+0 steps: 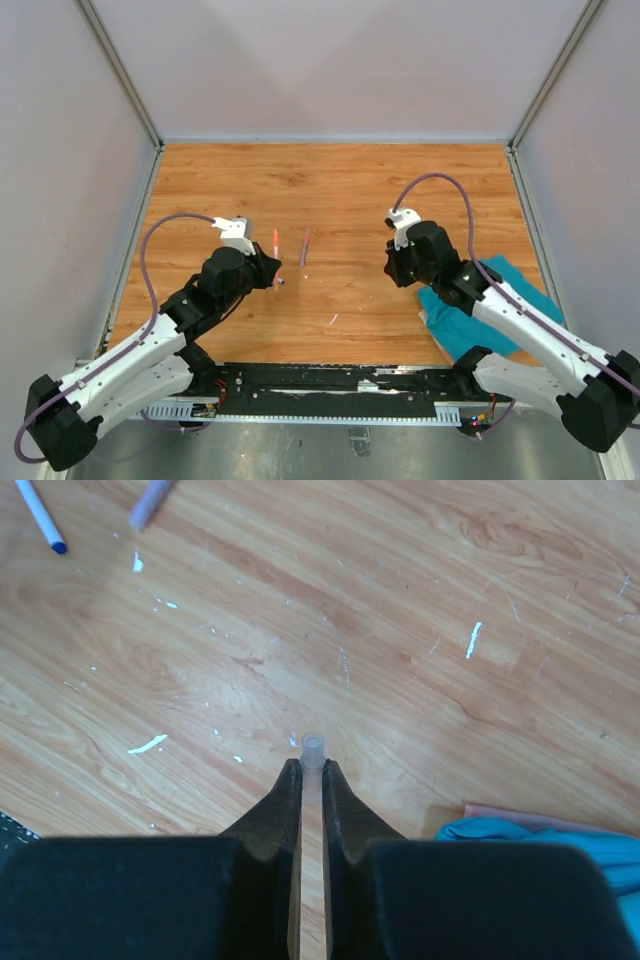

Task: Insert the pens into the pen caps
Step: Pick up the pen cap from the center of the board.

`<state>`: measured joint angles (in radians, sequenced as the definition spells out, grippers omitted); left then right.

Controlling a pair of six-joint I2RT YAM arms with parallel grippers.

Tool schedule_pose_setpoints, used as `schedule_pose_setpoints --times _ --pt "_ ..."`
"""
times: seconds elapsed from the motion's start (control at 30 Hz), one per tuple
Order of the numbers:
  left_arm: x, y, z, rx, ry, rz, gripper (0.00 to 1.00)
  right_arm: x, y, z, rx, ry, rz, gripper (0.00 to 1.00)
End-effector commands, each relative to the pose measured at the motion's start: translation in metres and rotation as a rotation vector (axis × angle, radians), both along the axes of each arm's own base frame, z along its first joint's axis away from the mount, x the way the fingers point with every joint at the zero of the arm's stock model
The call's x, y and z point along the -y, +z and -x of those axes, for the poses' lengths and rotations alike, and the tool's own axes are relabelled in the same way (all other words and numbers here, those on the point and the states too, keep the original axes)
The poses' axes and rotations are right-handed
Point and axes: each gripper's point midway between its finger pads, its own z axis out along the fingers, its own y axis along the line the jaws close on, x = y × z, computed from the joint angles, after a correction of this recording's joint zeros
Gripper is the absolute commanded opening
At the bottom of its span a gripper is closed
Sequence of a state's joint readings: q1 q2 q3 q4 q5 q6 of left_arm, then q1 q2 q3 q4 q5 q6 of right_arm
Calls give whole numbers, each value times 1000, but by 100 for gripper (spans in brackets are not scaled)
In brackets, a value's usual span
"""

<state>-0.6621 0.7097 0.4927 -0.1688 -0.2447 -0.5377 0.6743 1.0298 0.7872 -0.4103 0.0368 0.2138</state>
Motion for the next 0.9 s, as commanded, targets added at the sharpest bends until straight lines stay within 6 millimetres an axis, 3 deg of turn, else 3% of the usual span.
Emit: schedule_pose_setpoints --times 0.0,0.2,0.37,0.6,0.87 --pt "44 22 3 57 -105 62 1 -10 35 -2 116 2 -183 1" --pt "88 28 17 89 -190 101 0 -23 75 4 216 -27 -458 1" --pt "106 35 19 115 -235 99 1 -34 86 -1 283 -74 -715 1" --pt "126 51 32 182 -283 82 0 -51 100 4 266 -11 -818 1" --pt "142 59 52 233 -348 135 0 -47 125 4 344 -15 -911 1"
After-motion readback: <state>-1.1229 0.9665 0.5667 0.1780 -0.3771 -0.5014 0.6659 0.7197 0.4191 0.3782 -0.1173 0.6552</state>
